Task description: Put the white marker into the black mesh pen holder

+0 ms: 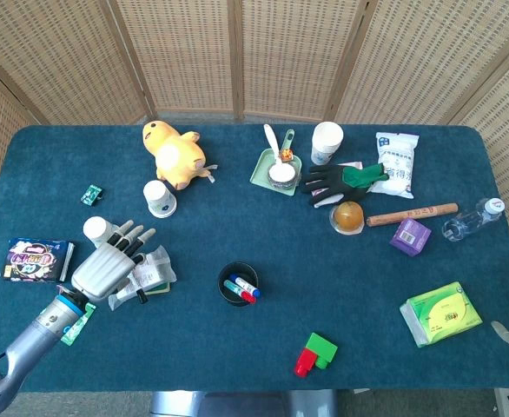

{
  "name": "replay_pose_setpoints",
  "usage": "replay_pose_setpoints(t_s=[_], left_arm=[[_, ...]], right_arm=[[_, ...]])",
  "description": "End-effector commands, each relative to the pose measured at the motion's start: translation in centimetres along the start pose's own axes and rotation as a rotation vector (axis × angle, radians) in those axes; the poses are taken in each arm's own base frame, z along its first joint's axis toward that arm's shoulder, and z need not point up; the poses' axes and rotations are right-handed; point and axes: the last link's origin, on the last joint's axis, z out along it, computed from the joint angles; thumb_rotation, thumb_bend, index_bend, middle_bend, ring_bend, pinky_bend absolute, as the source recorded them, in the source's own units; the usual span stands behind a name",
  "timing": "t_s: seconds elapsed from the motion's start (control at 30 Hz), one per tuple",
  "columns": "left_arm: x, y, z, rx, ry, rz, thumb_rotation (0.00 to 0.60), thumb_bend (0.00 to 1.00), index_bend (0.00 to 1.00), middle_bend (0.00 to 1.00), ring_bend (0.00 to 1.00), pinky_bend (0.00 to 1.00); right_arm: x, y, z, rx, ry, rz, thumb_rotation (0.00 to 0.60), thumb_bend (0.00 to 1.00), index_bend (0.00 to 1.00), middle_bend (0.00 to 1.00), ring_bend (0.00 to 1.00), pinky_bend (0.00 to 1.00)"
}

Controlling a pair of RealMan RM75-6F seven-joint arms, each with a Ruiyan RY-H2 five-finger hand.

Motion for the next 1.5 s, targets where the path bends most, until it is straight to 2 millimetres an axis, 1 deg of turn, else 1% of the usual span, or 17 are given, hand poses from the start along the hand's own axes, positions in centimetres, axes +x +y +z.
replay_pose_setpoints(t_s=[0.03, 0.2, 0.3, 0.47, 0.57, 0.73, 0.87, 1.03, 1.17, 1.2, 1.3, 1.33, 1.37, 1.4, 1.5], left_arm=[[0.0, 0.4, 0.5, -0.004, -0.013, 0.022, 0.6, 0.32, 0.42, 0.0, 0.0, 0.04], [0.0, 0.8, 0.9, -0.003, -0.022, 0.038, 0.6, 0.32, 0.45, 0.0, 0.0, 0.04], [0.0, 1.0, 1.1, 0.0, -0.022, 0.041, 0.6, 0.33, 0.49, 0.0, 0.0, 0.04], [0.2, 1.3, 1.1, 0.0, -0.026, 0.053, 0.6, 0.41, 0.58, 0.0, 0.0, 0.04], [0.2, 1.3, 1.1, 0.001, -0.028, 0.064, 0.6, 0.43, 0.61, 0.0, 0.0, 0.05], [0.2, 1.3, 1.0, 0.007, -0.028, 0.079, 0.6, 0.44, 0.64, 0.0, 0.0, 0.05], [0.9, 0.9, 0.8, 0.017, 0.0, 0.084, 0.6, 0.44, 0.63, 0.0, 0.0, 0.06], [3.0, 0.0, 0.1, 0.024, 0.069, 0.135, 0.6, 0.44, 0.63, 0.0, 0.0, 0.07], [5.4, -0.8, -0.2, 0.028, 0.153, 0.287, 0.6, 0.44, 0.63, 0.0, 0.0, 0.13], [6.4, -0.7, -0.2, 0.02, 0.186, 0.337, 0.6, 0.44, 0.63, 0.0, 0.0, 0.13], [8.6, -0.3, 0.0, 0.005, 0.251, 0.438, 0.6, 0.44, 0.63, 0.0, 0.0, 0.14], [9.7, 0.1, 0.3, -0.002, 0.28, 0.479, 0.6, 0.44, 0.63, 0.0, 0.0, 0.15], [10.0, 0.2, 0.4, -0.003, 0.283, 0.489, 0.6, 0.44, 0.63, 0.0, 0.0, 0.16], [11.4, 0.8, 0.9, -0.01, 0.305, 0.53, 0.6, 0.44, 0.63, 0.0, 0.0, 0.17], [13.7, 2.1, 1.9, -0.027, 0.332, 0.602, 0.6, 0.44, 0.63, 0.0, 0.0, 0.19]], right_arm=[[0.1, 0.0, 0.0, 0.002, 0.001, 0.004, 0.6, 0.0, 0.07, 0.0, 0.0, 0.0], [0.1, 0.0, -0.1, 0.005, 0.0, 0.009, 0.6, 0.0, 0.08, 0.0, 0.0, 0.0], [0.1, 0.1, 0.0, 0.004, 0.0, 0.012, 0.6, 0.0, 0.08, 0.0, 0.0, 0.0], [0.1, 0.1, 0.0, 0.008, -0.004, 0.018, 0.6, 0.0, 0.09, 0.0, 0.0, 0.0], [0.1, 0.1, 0.0, 0.01, -0.009, 0.019, 0.6, 0.0, 0.1, 0.0, 0.0, 0.0], [0.1, 0.1, 0.0, 0.011, -0.01, 0.02, 0.6, 0.0, 0.1, 0.0, 0.0, 0.0], [0.1, 0.0, 0.0, 0.012, -0.012, 0.02, 0.6, 0.0, 0.1, 0.0, 0.0, 0.0], [0.1, 0.0, 0.0, 0.015, -0.012, 0.021, 0.6, 0.0, 0.11, 0.0, 0.0, 0.0], [0.2, 0.0, -0.1, 0.016, -0.006, 0.025, 0.6, 0.0, 0.12, 0.0, 0.0, 0.0], [0.2, 0.0, -0.1, 0.017, -0.007, 0.025, 0.6, 0.0, 0.12, 0.0, 0.0, 0.0], [0.1, 0.0, -0.1, 0.016, -0.009, 0.027, 0.6, 0.0, 0.12, 0.0, 0.0, 0.0], [0.1, 0.0, -0.1, 0.016, -0.011, 0.027, 0.6, 0.0, 0.12, 0.0, 0.0, 0.0], [0.1, 0.0, -0.1, 0.015, -0.011, 0.028, 0.6, 0.0, 0.13, 0.0, 0.0, 0.0], [0.2, 0.0, -0.1, 0.015, -0.011, 0.03, 0.6, 0.0, 0.13, 0.0, 0.0, 0.0], [0.3, 0.1, 0.0, 0.014, -0.007, 0.034, 0.6, 0.0, 0.14, 0.0, 0.0, 0.0]])
